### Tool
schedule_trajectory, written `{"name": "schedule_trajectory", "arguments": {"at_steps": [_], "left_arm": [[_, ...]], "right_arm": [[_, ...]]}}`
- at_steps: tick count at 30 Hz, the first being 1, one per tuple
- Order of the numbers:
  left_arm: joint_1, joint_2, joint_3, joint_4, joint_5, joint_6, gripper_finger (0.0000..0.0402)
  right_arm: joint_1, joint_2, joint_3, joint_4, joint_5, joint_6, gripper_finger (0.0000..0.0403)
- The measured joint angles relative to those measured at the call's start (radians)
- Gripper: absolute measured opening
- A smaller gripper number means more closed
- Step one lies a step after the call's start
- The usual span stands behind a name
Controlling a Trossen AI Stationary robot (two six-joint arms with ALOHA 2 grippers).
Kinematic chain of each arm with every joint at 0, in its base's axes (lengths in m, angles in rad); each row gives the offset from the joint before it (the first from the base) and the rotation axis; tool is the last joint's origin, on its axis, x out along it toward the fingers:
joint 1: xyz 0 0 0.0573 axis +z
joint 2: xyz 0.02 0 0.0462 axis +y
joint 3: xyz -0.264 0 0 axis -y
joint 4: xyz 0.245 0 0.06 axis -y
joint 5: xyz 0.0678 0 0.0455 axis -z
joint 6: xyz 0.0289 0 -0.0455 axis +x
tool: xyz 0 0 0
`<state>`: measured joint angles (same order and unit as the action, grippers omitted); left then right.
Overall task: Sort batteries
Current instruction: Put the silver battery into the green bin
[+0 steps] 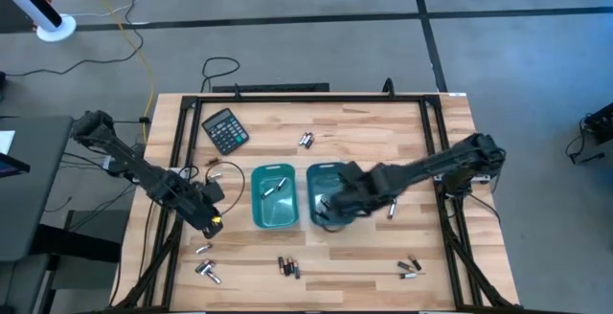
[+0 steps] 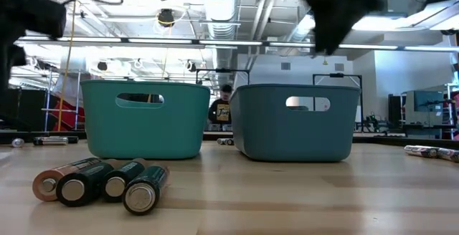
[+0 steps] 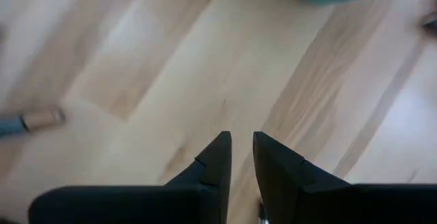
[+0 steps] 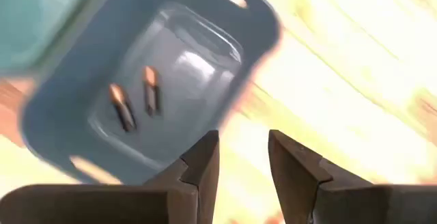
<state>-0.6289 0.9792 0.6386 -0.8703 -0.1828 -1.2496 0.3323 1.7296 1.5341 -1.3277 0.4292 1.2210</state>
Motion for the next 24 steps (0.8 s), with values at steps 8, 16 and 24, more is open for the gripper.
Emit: {"name": "schedule_trajectory", "arguments": {"at_steps": [8, 16, 24], "left_arm": [[0.0, 0.119, 0.007, 0.018, 0.105, -0.177, 0.0056], [0.0, 0.126, 0.007, 0.108, 0.105, -0.272, 0.0109], [0.0, 0.132, 0.006, 0.138, 0.188, -0.343, 0.0134]], "right_arm": [[0.274, -0.031, -0.034, -0.185, 0.018, 0.32, 0.0142], [0.587, -0.133, -0.25, -0.029, 0.019, 0.751, 0.0142], [0.772, -0.155, -0.392, 0.148, 0.022, 0.977, 0.0142]]}}
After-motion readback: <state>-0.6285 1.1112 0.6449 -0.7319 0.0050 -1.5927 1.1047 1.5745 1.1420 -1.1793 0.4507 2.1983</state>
